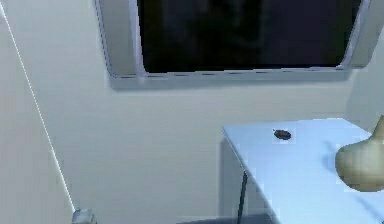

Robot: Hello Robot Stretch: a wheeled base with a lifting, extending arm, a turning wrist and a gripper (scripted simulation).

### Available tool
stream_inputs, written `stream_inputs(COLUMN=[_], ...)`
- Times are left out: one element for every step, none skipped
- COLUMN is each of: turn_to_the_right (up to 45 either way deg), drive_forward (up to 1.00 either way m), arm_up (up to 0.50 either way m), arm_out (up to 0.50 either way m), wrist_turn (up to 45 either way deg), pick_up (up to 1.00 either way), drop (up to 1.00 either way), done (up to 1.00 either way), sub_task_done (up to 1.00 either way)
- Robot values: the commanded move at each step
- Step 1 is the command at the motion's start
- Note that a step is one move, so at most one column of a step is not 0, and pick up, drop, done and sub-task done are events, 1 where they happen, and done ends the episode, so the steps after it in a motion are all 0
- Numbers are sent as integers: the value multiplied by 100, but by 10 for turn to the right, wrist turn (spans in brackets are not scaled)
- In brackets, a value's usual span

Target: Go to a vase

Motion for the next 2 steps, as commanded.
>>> stream_inputs(turn_to_the_right=[420,0], drive_forward=[0,0], arm_up=[0,0], arm_out=[0,0], wrist_turn=[0,0], pick_up=[0,0], drop=[0,0], done=[0,100], sub_task_done=[0,0])
